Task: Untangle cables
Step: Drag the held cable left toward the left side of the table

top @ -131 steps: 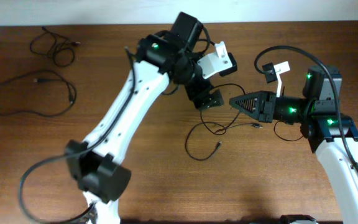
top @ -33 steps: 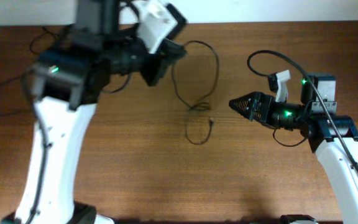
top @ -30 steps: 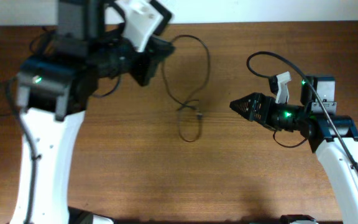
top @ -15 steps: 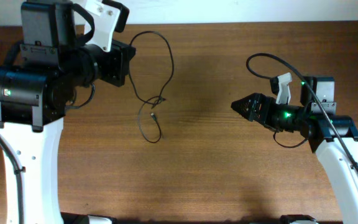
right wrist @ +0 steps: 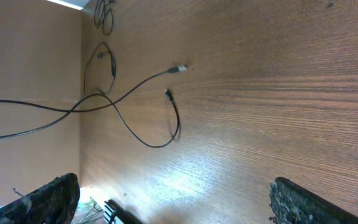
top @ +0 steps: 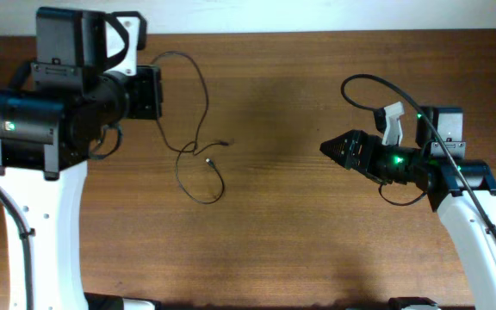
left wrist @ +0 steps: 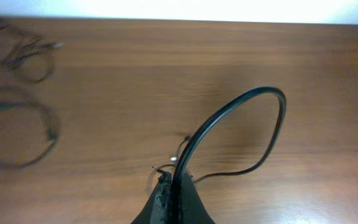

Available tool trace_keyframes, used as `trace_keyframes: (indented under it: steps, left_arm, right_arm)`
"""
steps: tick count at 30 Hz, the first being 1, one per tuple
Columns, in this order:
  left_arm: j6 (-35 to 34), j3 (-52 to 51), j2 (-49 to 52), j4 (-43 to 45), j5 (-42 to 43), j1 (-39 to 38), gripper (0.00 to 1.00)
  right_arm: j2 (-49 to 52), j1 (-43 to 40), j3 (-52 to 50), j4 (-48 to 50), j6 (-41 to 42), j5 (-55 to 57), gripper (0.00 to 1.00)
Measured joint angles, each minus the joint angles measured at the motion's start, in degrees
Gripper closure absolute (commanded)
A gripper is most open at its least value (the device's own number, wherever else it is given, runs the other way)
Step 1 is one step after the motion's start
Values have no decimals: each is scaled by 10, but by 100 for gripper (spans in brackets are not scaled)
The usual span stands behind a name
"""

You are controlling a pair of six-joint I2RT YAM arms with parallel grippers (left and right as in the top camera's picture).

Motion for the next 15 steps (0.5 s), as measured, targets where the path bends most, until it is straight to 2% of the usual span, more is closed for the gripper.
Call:
trace_keyframes:
  steps: [10, 15]
  left_arm:
    - [-23, 0, 33, -56, -63, 139, 100]
    - [-25, 0, 69, -69, -135, 183, 100]
  right_arm:
    - [0, 0, 0, 0, 0, 0, 2]
    - [0, 0, 0, 0, -2, 0, 2]
